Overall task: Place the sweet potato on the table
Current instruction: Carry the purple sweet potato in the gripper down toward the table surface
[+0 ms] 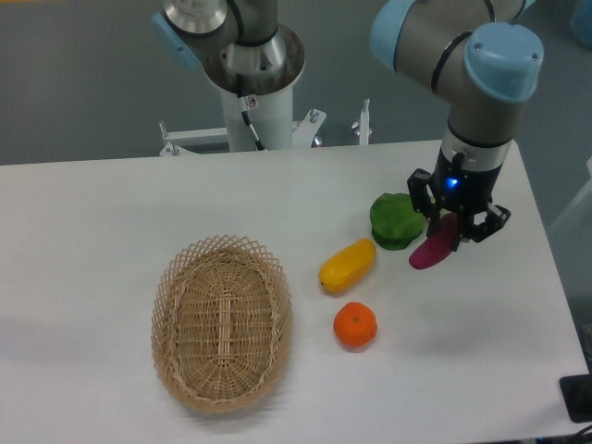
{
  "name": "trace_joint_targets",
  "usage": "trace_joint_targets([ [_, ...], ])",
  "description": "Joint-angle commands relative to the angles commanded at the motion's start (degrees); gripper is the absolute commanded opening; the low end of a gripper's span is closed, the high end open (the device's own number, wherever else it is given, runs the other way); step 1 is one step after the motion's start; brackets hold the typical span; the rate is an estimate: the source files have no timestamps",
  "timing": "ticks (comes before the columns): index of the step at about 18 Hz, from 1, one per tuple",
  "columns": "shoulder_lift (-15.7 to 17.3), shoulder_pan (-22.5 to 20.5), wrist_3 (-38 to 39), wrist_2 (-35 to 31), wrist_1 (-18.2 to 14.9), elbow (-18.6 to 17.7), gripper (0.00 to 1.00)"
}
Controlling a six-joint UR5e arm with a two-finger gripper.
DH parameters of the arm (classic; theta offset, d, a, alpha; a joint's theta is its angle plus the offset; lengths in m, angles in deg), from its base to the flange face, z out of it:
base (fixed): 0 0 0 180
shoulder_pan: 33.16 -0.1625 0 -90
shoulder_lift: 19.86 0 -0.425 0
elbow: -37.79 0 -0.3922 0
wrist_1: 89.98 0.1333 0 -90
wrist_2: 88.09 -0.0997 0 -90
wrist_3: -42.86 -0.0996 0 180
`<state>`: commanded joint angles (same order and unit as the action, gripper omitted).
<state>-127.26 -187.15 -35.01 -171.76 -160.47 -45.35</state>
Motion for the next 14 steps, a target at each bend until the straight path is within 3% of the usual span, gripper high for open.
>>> trace_joint_targets([
  [9, -1.05, 0.61, 2.55, -0.26, 2.02, -0.09, 0.36],
  [14, -3.77, 3.25, 9.40, -0.35, 10.27, -0.61, 0.36],
])
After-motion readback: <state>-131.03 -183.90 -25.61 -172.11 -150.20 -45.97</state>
